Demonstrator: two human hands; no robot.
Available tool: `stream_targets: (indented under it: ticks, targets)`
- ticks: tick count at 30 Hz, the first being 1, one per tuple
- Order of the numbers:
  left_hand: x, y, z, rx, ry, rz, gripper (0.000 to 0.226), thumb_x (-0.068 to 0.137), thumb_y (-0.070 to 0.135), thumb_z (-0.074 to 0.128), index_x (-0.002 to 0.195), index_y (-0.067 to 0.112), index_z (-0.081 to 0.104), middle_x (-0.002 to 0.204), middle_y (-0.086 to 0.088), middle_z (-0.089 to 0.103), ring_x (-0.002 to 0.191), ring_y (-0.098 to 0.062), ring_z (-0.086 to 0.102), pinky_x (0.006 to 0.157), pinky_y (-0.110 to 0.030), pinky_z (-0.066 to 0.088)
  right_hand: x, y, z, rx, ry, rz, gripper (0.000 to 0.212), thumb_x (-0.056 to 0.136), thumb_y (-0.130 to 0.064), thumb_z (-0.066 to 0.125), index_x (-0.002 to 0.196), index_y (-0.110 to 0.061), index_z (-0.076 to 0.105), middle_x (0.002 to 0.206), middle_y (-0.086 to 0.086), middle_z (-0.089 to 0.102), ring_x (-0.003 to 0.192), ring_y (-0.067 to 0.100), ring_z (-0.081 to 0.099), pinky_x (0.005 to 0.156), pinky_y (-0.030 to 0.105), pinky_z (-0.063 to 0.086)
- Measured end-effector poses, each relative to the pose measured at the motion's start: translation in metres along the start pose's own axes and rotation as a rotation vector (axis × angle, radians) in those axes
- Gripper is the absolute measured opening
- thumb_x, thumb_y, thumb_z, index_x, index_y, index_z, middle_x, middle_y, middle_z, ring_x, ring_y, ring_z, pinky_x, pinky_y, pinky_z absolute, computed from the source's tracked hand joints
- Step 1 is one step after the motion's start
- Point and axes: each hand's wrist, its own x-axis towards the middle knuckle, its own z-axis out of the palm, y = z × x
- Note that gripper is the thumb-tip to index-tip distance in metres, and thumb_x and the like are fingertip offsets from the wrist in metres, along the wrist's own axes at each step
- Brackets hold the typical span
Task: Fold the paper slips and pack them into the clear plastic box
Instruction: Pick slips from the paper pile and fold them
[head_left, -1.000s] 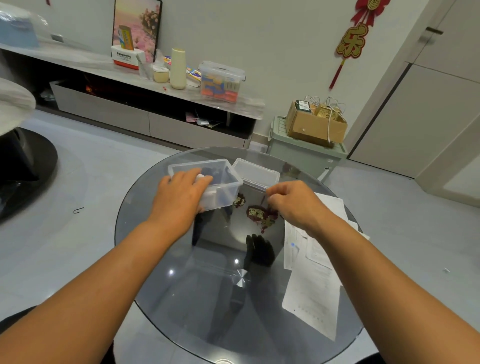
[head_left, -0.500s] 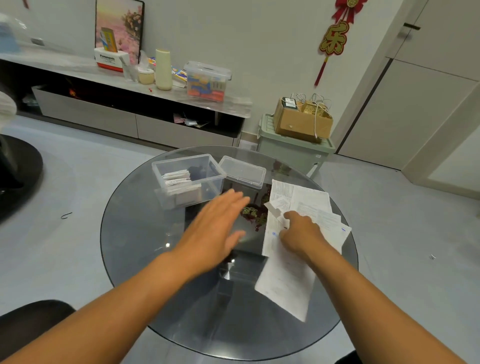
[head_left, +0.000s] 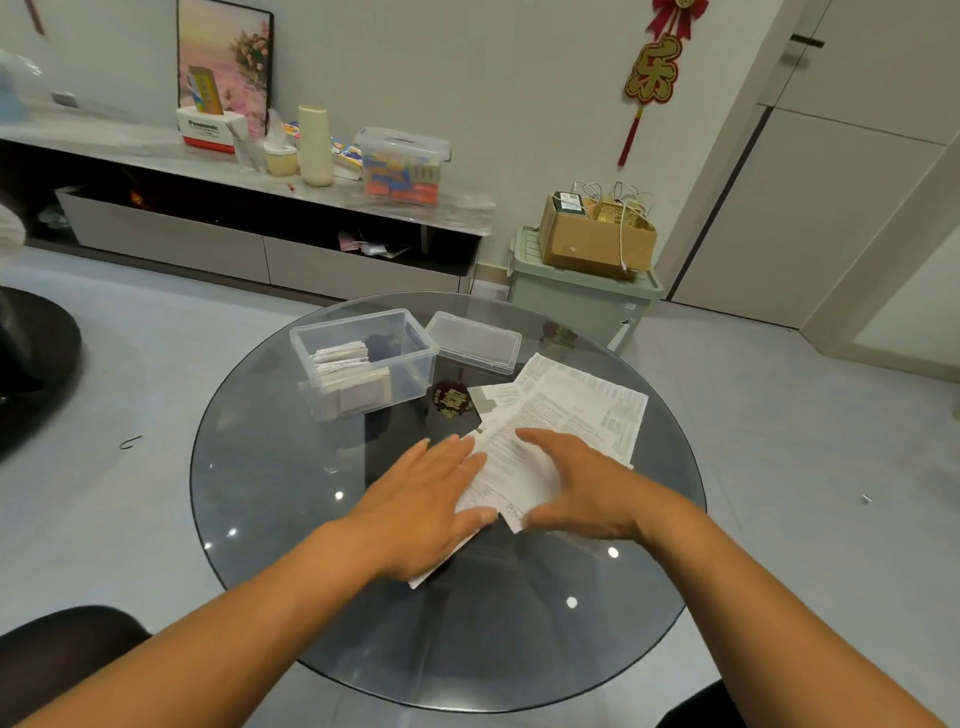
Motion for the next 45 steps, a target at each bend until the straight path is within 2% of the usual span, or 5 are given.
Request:
stream_targets:
  ticks: [11, 23, 32, 37, 45]
  targets:
    - [0.006, -0.011, 0.006, -0.247, 0.173, -0.047, 0.082, 0.092, 0.074, 0.041, 0.159, 0.043, 0.005, 0.165, 0.018, 0.019, 0.153, -0.003, 0.009, 0.127, -0.038, 0.001, 0.002, -0.005, 0.026, -0.398, 0.256, -0.116, 0.032, 0.1, -0.031, 0.053, 0.13, -0.025, 0.045, 0.112, 0.008, 0.06, 0.094, 0.032, 0.062, 0.08, 0.048, 0.056]
    - [0.003, -0.007, 0.002, -0.448, 0.404, 0.003, 0.087, 0.088, 0.034, 0.076, 0.153, 0.052, 0.021, 0.155, 0.032, 0.026, 0.143, -0.002, 0.031, 0.117, -0.032, 0.028, -0.006, 0.032, 0.015, 0.236, 0.239, -0.22, 0.048, 0.099, -0.011, 0.059, 0.131, -0.046, 0.06, 0.126, -0.019, 0.065, 0.117, 0.002, 0.059, 0.094, 0.014, 0.046]
    - [0.0, -0.016, -0.011, -0.328, 0.401, 0.075, 0.046, 0.091, 0.058, 0.064, 0.135, 0.046, 0.058, 0.143, 0.026, 0.051, 0.127, 0.002, 0.048, 0.109, -0.039, 0.039, -0.009, 0.045, 0.028, 0.173, 0.189, -0.303, 0.036, 0.097, -0.021, 0.055, 0.124, -0.042, 0.068, 0.133, -0.028, 0.059, 0.125, -0.005, 0.052, 0.108, 0.023, 0.045]
    - [-0.004, -0.016, -0.014, -0.356, 0.243, 0.088, 0.067, 0.085, 0.074, 0.057, 0.145, 0.052, 0.039, 0.149, 0.031, 0.038, 0.119, 0.006, 0.053, 0.106, -0.041, 0.044, -0.011, 0.05, 0.026, 0.177, 0.157, -0.303, 0.024, 0.104, -0.039, 0.055, 0.12, -0.043, 0.072, 0.13, -0.038, 0.054, 0.122, -0.013, 0.048, 0.103, 0.015, 0.04]
    - [-0.012, 0.041, 0.008, -0.279, 0.485, 0.112, 0.121, 0.076, 0.069, 0.073, 0.161, 0.028, -0.004, 0.169, 0.008, -0.008, 0.156, -0.011, -0.001, 0.124, -0.034, 0.012, -0.008, 0.043, 0.024, 0.512, 0.504, -0.193, 0.025, 0.109, -0.037, 0.043, 0.09, -0.023, 0.053, 0.083, -0.004, 0.057, 0.074, 0.008, 0.05, 0.071, 0.037, 0.043]
